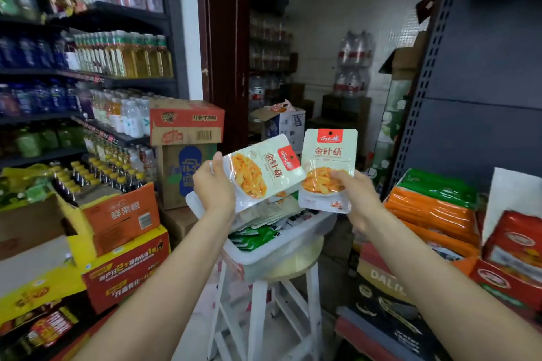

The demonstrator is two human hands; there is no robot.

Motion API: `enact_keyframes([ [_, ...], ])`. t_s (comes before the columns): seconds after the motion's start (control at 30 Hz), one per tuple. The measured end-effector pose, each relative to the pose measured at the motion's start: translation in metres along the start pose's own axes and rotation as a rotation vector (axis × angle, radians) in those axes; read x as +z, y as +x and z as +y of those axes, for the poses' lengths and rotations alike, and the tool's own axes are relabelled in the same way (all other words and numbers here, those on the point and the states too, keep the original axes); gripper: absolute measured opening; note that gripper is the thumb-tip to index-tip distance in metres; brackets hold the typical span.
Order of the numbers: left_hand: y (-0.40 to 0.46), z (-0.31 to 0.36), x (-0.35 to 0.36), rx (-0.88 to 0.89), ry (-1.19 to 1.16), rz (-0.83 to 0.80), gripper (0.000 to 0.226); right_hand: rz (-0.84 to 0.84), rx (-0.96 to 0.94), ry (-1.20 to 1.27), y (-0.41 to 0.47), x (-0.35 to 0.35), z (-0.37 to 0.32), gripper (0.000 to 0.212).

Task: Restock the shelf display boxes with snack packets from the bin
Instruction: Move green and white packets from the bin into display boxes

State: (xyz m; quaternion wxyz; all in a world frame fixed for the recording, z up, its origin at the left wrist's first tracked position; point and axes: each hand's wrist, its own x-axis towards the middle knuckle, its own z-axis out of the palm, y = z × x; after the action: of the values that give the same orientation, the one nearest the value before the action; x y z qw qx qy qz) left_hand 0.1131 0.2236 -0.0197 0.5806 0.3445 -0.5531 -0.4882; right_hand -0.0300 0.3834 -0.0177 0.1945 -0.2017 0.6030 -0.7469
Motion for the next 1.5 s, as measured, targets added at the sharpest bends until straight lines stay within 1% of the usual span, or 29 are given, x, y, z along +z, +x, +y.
enact_keyframes([
  [0.07,-0.012,0.005,0.006,-0.131,-0.162,0.007,0.047,-0.019,0.04,0.063,-0.011,-0.011,-0.008,0.03],
  [0.13,-0.027,0.008,0.02,-0.27,-0.265,-0.028,0.037,-0.073,0.099,0.14,-0.021,-0.017,-0.014,0.03],
  [0.17,-0.039,0.012,0.027,-0.301,-0.271,-0.06,0.032,-0.112,0.121,0.196,-0.029,-0.019,-0.017,0.028],
  [0.2,-0.052,0.017,0.035,-0.29,-0.259,-0.086,0.031,-0.153,0.122,0.243,-0.037,-0.022,-0.021,0.027],
  [0.27,-0.083,0.03,0.051,-0.218,-0.203,-0.128,0.031,-0.172,0.052,0.236,-0.05,-0.029,-0.028,0.023],
  [0.33,-0.109,0.036,0.065,-0.146,-0.127,-0.22,0.03,-0.099,-0.029,0.183,-0.059,-0.043,-0.034,0.026],
  [0.4,-0.129,0.037,0.079,-0.056,-0.032,-0.387,0.027,0.011,-0.096,0.09,-0.067,-0.065,-0.043,0.028],
  [0.47,-0.141,0.041,0.093,0.056,0.039,-0.576,0.027,0.106,-0.197,-0.027,-0.077,-0.093,-0.055,0.027],
  [0.6,-0.173,0.07,0.117,0.277,0.064,-0.945,0.024,0.225,-0.377,-0.139,-0.101,-0.146,-0.075,0.019],
  [0.67,-0.196,0.089,0.131,0.308,0.086,-1.037,0.023,0.282,-0.452,-0.17,-0.111,-0.17,-0.086,0.019],
  [0.73,-0.221,0.106,0.147,0.31,0.078,-1.048,0.027,0.308,-0.52,-0.194,-0.124,-0.194,-0.099,0.02],
  [0.8,-0.248,0.122,0.162,0.312,0.05,-1.067,0.032,0.328,-0.577,-0.28,-0.14,-0.222,-0.113,0.028],
  [0.87,-0.276,0.136,0.178,0.334,0.013,-1.127,0.038,0.39,-0.602,-0.4,-0.155,-0.255,-0.126,0.034],
  [0.93,-0.307,0.147,0.195,0.399,0.028,-1.202,0.043,0.479,-0.607,-0.498,-0.169,-0.291,-0.136,0.033],
  [1.0,-0.338,0.155,0.21,0.414,0.054,-1.286,0.044,0.532,-0.603,-0.518,-0.183,-0.324,-0.14,0.031],
  [1.07,-0.366,0.158,0.225,0.376,0.048,-1.331,0.038,0.543,-0.588,-0.514,-0.194,-0.353,-0.139,0.028],
  [1.13,-0.388,0.158,0.238,0.362,0.015,-1.315,0.031,0.545,-0.561,-0.539,-0.202,-0.374,-0.135,0.027],
  [1.2,-0.404,0.156,0.247,0.351,-0.03,-1.309,0.032,0.551,-0.526,-0.587,-0.207,-0.391,-0.132,0.028],
  [1.3,-0.418,0.154,0.257,0.303,-0.051,-1.365,0.041,0.585,-0.464,-0.617,-0.21,-0.412,-0.128,0.028],
  [1.37,-0.426,0.15,0.264,0.27,-0.032,-1.407,0.034,0.615,-0.418,-0.586,-0.214,-0.422,-0.124,0.029],
  [1.43,-0.432,0.146,0.269,0.291,0.004,-1.41,0.025,0.606,-0.389,-0.562,-0.219,-0.428,-0.12,0.037],
  [1.5,-0.434,0.142,0.272,0.381,0.078,-1.361,0.019,0.595,-0.356,-0.611,-0.224,-0.43,-0.115,0.055],
])
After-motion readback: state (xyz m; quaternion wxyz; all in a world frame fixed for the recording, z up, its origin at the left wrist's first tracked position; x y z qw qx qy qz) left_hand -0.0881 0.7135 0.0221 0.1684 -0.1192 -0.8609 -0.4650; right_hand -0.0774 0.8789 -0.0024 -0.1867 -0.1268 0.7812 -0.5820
